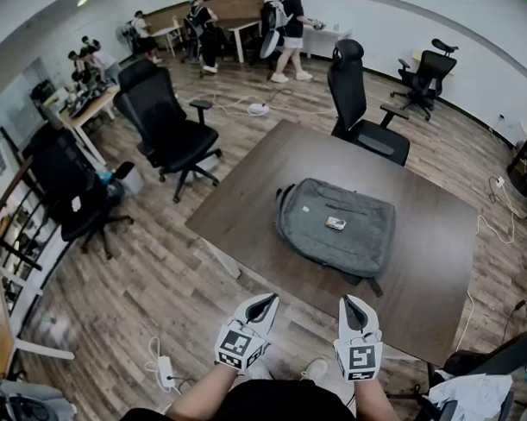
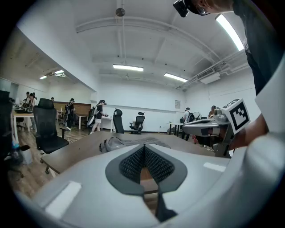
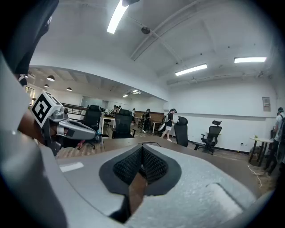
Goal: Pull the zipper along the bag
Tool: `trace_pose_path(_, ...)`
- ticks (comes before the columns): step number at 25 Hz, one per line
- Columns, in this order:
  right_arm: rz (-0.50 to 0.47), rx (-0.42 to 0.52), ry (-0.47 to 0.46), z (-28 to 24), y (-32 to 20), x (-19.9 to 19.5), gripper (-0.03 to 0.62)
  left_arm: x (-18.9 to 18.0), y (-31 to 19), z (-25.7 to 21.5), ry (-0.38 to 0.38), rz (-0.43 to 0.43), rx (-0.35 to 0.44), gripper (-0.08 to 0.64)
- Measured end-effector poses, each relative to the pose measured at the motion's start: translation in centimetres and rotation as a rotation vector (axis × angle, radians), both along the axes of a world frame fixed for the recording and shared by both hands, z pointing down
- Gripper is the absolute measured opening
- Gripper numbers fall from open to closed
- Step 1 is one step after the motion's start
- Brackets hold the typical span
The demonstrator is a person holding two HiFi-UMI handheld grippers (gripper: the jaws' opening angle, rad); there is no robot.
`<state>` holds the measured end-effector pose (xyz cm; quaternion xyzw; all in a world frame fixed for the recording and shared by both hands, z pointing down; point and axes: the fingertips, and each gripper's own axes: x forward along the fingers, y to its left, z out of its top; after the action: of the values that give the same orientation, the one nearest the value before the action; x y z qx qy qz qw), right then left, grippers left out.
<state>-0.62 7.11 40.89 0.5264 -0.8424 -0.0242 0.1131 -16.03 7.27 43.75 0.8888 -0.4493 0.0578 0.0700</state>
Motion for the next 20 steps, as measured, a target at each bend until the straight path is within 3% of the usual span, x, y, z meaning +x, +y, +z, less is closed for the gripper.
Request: trace_pose_path(20,-0.023,0.001,-0.046,0.4,-0.4,1.4,0.002,1.9,-0.1,0.8,-0.03,0.005,-0.021,0.017)
